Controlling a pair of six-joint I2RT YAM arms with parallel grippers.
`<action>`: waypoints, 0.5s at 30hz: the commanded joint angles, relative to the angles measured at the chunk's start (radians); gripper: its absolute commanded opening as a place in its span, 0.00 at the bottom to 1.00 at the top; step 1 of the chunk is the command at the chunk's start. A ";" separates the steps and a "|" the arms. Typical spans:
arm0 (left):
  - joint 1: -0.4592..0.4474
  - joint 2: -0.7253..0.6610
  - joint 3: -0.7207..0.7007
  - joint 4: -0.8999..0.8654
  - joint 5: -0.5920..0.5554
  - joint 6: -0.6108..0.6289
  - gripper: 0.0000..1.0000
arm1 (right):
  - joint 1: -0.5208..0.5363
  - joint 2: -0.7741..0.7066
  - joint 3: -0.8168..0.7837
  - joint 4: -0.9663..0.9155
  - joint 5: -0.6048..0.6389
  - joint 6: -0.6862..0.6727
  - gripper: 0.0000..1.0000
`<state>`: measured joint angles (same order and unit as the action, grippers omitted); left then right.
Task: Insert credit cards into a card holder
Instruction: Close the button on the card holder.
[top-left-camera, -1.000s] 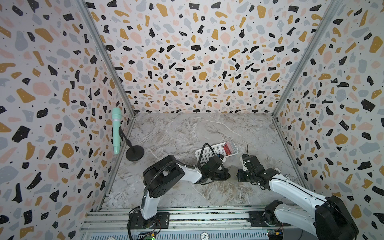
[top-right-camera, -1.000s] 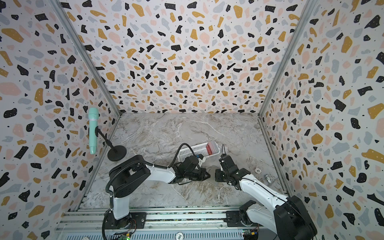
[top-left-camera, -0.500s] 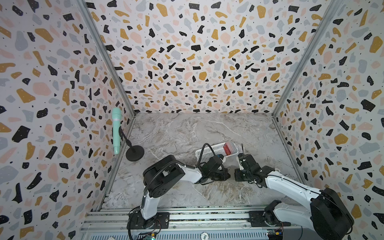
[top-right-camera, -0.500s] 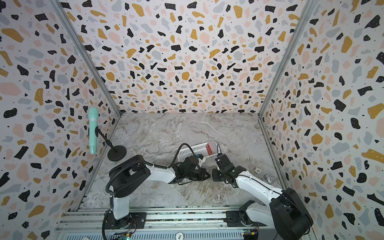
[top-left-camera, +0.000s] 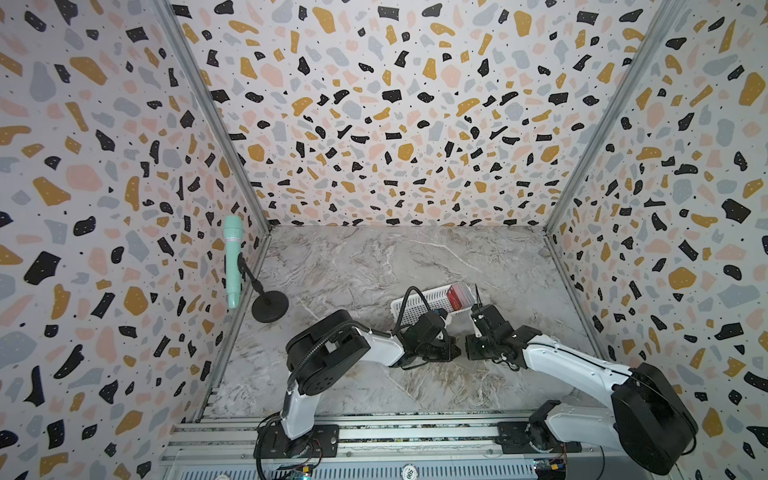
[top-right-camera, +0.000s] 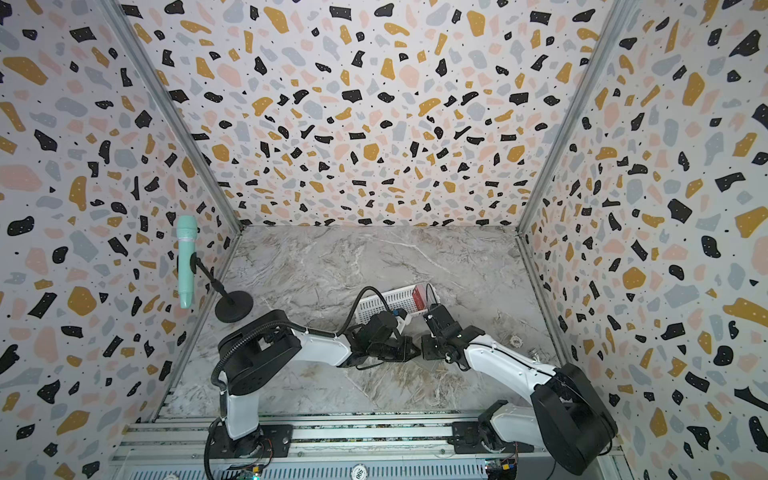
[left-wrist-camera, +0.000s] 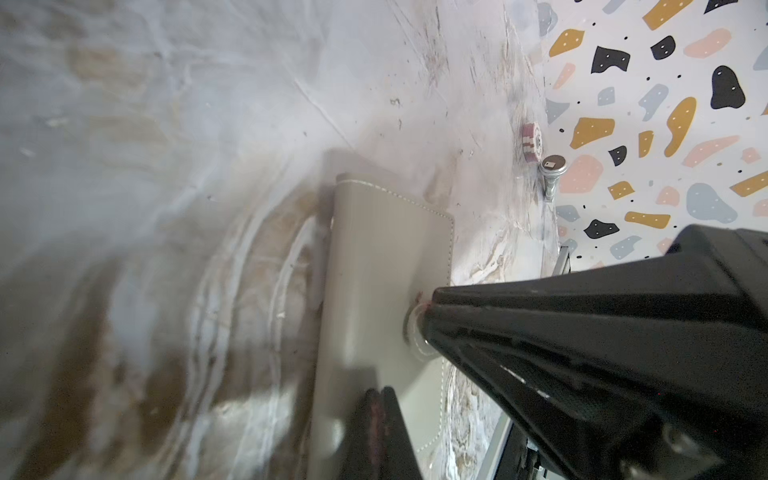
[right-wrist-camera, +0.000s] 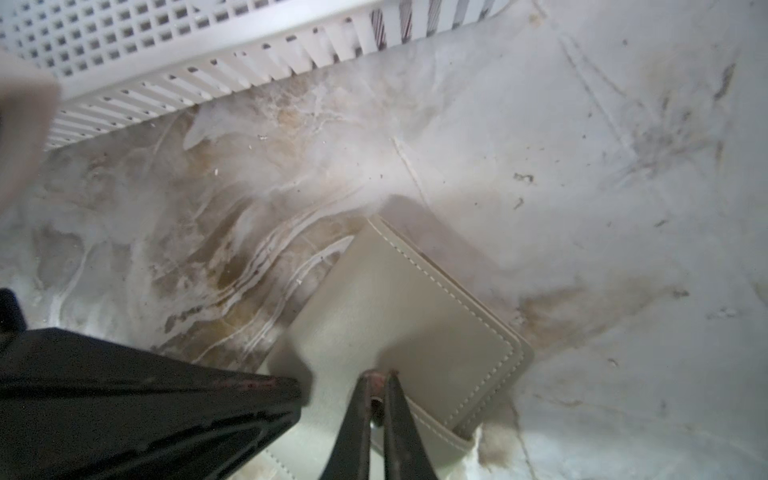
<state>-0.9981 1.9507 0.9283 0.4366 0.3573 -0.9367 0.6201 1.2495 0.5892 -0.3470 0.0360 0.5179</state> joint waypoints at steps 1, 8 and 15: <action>-0.010 0.043 -0.009 -0.068 -0.011 0.007 0.00 | 0.015 0.021 0.023 -0.088 0.027 -0.008 0.11; -0.010 0.043 -0.016 -0.064 -0.011 0.006 0.00 | 0.035 0.029 0.049 -0.131 0.051 -0.004 0.14; -0.010 0.045 -0.017 -0.056 -0.009 0.002 0.00 | 0.035 0.013 0.064 -0.143 0.041 -0.012 0.15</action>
<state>-0.9981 1.9518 0.9283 0.4404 0.3576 -0.9371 0.6495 1.2800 0.6304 -0.4084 0.0772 0.5156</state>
